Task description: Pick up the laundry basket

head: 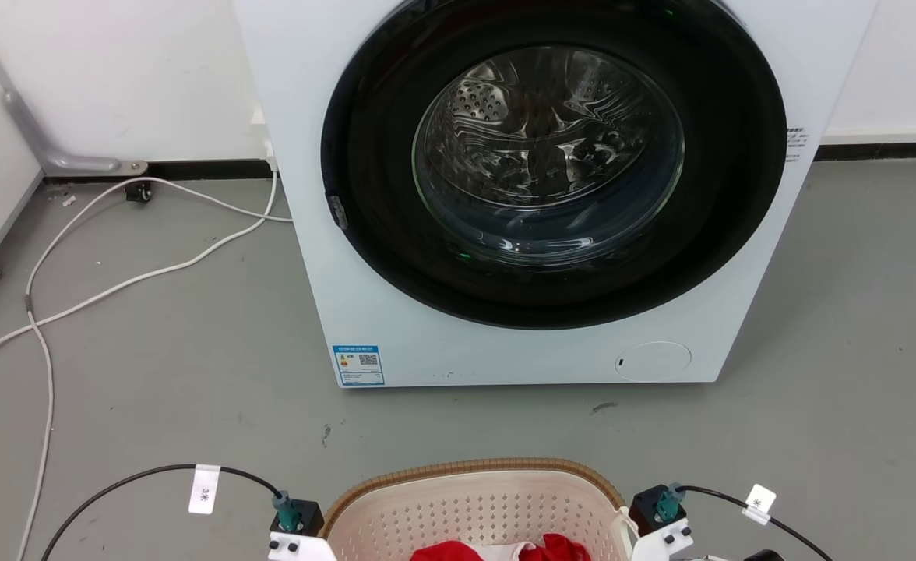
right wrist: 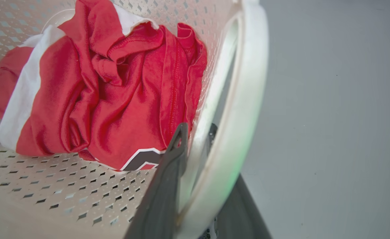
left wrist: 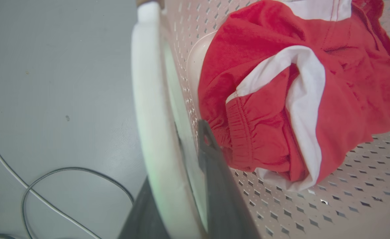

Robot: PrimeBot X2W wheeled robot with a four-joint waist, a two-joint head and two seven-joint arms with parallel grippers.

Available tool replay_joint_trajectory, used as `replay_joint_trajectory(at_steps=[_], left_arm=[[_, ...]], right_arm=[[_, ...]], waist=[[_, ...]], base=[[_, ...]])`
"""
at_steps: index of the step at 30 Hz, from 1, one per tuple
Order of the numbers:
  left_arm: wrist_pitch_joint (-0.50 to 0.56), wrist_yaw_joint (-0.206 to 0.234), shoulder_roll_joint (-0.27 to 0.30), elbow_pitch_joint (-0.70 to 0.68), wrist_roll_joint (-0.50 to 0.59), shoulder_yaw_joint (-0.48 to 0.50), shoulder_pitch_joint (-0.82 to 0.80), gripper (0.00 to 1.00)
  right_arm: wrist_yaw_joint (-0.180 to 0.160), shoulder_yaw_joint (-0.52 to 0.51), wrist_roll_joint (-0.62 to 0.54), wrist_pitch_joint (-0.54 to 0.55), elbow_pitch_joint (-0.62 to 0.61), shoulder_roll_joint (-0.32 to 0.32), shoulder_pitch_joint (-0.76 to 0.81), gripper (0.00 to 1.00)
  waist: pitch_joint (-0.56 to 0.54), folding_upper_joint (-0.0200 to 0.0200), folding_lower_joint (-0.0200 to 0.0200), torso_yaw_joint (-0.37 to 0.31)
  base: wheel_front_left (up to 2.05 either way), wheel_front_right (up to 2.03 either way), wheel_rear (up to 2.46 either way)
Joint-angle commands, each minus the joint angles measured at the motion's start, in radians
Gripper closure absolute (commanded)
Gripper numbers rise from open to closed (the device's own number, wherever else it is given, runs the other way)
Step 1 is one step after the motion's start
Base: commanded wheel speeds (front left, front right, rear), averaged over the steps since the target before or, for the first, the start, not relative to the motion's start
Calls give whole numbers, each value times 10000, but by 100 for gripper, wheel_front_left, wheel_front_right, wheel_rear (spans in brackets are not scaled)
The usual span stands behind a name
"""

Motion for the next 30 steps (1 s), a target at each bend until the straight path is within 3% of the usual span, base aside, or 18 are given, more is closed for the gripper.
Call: replay_joint_trajectory(at_steps=[1, 30], left_arm=[[1, -98, 81, 42, 0, -113, -117, 100], [-147, -99, 96, 150, -598, -744, -163, 100]], right_arm=[[29, 62, 7, -97, 37, -163, -204, 100], [27, 349, 265, -151, 71, -188, -130, 100]], waist=[[-1, 0, 0, -8], [-46, 0, 0, -1]], base=[[0, 0, 0], [0, 0, 0]])
